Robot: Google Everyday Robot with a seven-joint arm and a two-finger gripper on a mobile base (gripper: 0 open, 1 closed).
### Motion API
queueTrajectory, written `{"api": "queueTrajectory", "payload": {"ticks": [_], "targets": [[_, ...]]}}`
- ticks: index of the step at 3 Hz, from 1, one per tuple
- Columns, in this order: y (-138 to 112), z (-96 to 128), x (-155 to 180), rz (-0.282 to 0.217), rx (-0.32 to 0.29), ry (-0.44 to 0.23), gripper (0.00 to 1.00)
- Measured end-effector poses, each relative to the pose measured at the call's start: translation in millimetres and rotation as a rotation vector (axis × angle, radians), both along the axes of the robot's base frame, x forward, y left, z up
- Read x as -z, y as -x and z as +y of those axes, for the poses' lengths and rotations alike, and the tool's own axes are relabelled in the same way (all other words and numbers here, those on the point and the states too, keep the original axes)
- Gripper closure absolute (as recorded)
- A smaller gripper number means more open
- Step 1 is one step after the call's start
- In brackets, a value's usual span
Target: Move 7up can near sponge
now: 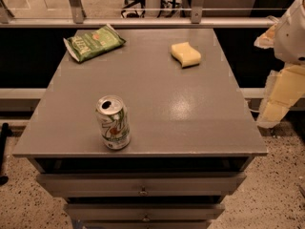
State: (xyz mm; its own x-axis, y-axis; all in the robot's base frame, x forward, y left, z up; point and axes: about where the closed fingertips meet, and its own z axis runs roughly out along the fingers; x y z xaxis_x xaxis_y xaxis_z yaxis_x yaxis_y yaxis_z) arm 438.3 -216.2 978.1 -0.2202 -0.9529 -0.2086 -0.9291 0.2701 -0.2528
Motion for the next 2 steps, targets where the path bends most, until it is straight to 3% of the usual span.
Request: {"api": "queueTrajectory", "payload": {"ticks": [1, 2], "targets": [[0, 0, 0, 0.000, 0.000, 0.000, 0.00], [-5, 18, 13, -0.003, -0.012, -0.067, 0.00]]}}
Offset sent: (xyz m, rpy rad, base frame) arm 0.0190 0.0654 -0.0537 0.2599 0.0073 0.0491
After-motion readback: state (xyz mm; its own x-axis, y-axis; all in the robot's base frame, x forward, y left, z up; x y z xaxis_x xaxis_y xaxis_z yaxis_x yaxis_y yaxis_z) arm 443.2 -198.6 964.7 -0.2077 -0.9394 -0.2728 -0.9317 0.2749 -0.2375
